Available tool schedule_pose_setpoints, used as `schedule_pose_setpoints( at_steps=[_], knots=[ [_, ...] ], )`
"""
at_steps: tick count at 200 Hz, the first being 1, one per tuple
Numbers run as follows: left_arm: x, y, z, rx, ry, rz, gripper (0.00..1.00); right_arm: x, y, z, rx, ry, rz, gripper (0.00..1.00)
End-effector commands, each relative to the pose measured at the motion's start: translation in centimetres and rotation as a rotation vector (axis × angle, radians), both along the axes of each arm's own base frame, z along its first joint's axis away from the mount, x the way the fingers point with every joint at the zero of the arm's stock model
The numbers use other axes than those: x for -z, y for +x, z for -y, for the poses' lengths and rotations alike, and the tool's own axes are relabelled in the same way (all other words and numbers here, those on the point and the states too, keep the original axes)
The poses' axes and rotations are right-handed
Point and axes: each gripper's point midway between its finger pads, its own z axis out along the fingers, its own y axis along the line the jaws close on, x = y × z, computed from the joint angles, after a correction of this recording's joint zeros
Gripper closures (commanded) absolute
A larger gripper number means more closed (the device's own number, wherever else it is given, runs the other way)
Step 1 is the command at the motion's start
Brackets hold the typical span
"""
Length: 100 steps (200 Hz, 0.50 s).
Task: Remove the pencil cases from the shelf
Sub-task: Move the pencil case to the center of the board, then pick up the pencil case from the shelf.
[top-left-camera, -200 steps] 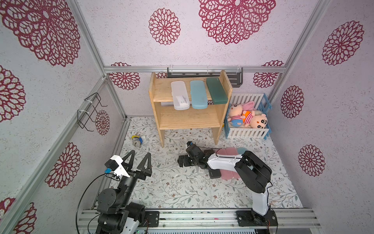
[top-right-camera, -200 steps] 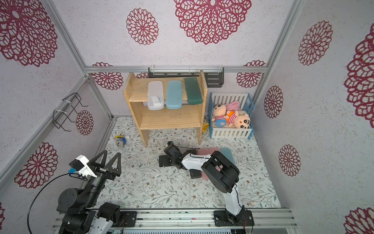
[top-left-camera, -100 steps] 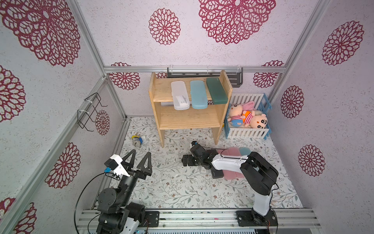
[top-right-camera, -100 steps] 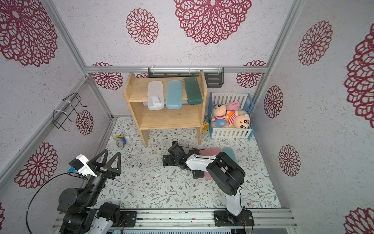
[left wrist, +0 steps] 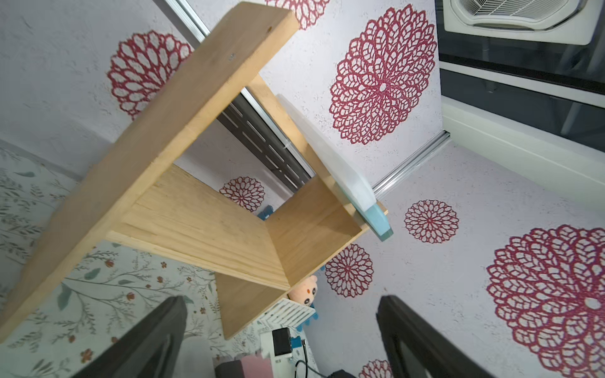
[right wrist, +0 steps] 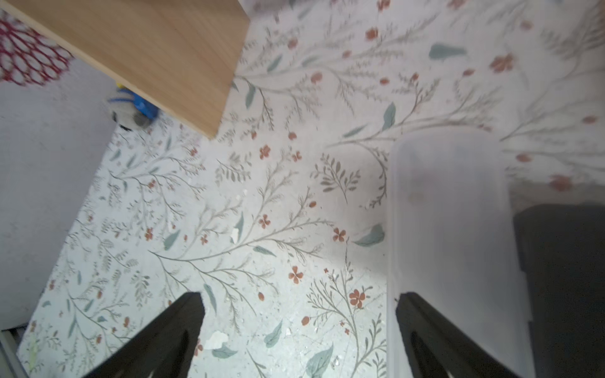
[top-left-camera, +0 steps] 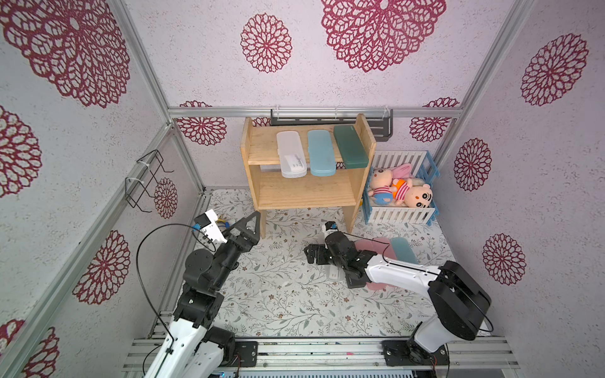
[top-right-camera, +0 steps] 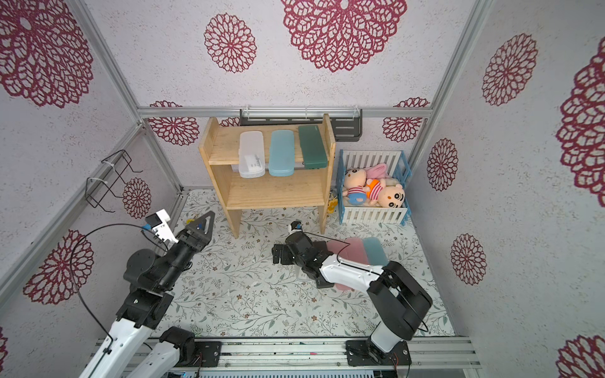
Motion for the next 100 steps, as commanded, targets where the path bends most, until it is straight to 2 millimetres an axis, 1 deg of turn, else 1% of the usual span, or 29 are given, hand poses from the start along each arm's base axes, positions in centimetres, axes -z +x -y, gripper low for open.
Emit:
schedule_pose_setpoints(
  at_steps=[1, 13, 25, 44, 72, 100],
  knots=[
    [-3.7, 0.7, 1.9, 0.049, -0.13, 0.025, 0.03, -3.8, 0.4, 1.3, 0.04, 0.042, 0.122, 0.01],
    [-4.8, 1.6, 3.2, 0.089, -0.175, 0.037, 0.03, -4.3, -0.2, 1.9, 0.046, 0.054, 0.133, 0.01],
    [-5.5, 2.7, 4.3, 0.125, -0.217, 0.041, 0.03, -4.4, -0.7, 2.6, 0.047, 0.049, 0.13, 0.01],
    [-6.0, 4.4, 5.6, 0.153, -0.255, 0.027, 0.03, -4.2, -1.4, 3.6, 0.05, 0.029, 0.123, 0.01],
    [-6.7, 6.1, 6.5, 0.156, -0.269, 0.029, 0.03, -4.2, -2.0, 5.3, 0.075, 0.025, 0.131, 0.01],
    [-7.8, 7.2, 6.4, 0.127, -0.27, 0.052, 0.03, -4.1, -2.6, 6.6, 0.094, 0.026, 0.132, 0.01]
  ],
)
